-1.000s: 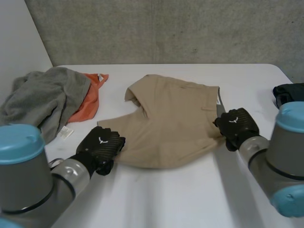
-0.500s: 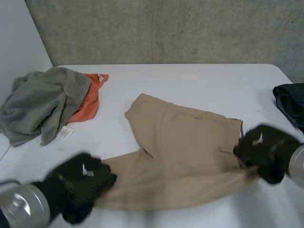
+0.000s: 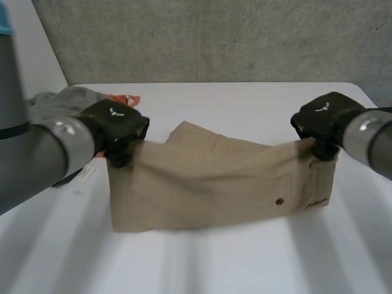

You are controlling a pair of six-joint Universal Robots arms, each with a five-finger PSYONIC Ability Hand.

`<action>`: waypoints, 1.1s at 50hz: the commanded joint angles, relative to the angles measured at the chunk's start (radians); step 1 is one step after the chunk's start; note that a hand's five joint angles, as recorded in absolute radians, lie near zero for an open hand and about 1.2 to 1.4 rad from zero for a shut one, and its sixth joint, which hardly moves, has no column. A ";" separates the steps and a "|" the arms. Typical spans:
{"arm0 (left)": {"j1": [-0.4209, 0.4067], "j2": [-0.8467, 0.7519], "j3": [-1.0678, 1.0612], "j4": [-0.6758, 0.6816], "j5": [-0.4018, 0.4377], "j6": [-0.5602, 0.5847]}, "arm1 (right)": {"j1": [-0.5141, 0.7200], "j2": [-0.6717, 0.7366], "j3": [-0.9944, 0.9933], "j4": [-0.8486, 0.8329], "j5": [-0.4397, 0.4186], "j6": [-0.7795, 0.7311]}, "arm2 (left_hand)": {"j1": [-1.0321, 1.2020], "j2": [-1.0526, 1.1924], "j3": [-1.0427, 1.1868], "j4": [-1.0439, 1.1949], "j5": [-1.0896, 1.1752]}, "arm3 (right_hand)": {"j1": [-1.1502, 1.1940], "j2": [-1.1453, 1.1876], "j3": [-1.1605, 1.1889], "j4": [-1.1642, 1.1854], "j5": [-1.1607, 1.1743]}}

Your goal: Fold the laundry.

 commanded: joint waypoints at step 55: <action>-0.015 0.207 -0.692 0.422 -0.003 -0.079 | -0.054 -0.042 0.527 -0.414 -0.057 -0.060 | 0.239 0.198 0.206 0.201 0.218 | 0.296 0.215 0.206 0.197 0.209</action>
